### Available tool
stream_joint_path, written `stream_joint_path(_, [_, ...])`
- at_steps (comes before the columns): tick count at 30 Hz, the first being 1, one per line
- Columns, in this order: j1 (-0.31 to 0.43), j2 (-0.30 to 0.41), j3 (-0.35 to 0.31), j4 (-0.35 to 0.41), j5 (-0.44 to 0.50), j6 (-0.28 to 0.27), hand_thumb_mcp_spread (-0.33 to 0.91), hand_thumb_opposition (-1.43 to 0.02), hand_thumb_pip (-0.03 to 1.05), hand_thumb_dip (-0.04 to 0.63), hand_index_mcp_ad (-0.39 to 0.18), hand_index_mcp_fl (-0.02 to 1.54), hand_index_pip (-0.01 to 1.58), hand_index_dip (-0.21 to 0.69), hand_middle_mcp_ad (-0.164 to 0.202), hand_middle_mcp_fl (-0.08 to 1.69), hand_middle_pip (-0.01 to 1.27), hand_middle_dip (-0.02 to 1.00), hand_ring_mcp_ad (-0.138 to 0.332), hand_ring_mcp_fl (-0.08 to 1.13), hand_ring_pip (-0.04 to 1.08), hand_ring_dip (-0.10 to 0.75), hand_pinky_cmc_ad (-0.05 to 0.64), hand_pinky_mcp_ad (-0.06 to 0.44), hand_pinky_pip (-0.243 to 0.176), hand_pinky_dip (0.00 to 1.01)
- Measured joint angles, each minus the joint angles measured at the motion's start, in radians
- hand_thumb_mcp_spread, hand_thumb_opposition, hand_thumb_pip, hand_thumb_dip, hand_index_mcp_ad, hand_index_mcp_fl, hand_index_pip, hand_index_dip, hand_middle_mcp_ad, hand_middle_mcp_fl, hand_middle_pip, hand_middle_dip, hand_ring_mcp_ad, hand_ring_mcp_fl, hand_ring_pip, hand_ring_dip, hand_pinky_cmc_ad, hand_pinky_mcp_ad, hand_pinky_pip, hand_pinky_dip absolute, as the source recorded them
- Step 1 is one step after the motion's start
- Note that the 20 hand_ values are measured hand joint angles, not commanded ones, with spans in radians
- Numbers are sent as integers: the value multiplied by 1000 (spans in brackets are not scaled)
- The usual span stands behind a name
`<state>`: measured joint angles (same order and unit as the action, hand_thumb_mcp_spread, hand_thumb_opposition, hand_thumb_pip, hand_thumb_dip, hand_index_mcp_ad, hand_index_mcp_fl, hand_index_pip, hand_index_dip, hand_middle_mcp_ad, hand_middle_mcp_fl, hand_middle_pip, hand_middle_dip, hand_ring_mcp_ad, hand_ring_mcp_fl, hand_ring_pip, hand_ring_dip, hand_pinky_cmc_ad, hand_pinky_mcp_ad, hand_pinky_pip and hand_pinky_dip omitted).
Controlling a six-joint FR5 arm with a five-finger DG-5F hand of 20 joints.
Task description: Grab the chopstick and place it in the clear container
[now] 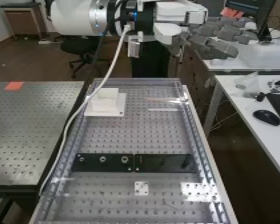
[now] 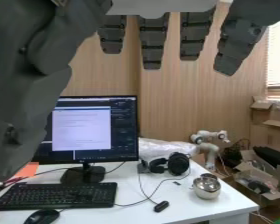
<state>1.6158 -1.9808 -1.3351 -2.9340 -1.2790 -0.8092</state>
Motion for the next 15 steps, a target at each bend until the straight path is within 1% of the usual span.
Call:
stream_joint_path(1, [1,0,-1,1,5,-1,38,-848,543,-14,-154,24,68,-101,68,68,131,115,190,-2,101,-14,463,330,-124,164])
stream_joint_path(2, [1,1,-2,3,10,-2,38,-848,543,-14,-152,24,68,-101,65,68,131,115,190,-2,101,-14,463,330,-124,164])
stream_joint_path(8, [3,6,-10,13,28,-8,42,-848,543,-14,-141,24,75,-105,70,75,136,115,190,0,101,-14,463,330,-124,164])
stream_joint_path(10, [3,7,-11,13,27,-10,42,-848,543,-14,-141,24,75,-105,66,75,136,115,190,-2,101,-14,463,330,-124,164])
stream_joint_path(11, [2,7,-11,14,28,-11,38,-848,543,-14,-154,24,73,-105,68,72,136,117,190,-2,101,-14,463,330,-124,164])
stream_joint_path(13, [1,8,-12,14,26,-13,38,-848,543,-14,-138,24,73,-105,73,75,138,117,195,0,101,-14,463,330,-124,164])
stream_joint_path(15, [-2,9,-12,16,6,-15,42,-848,548,-14,-143,24,73,-105,77,72,138,117,194,-2,101,-14,463,330,-124,164])
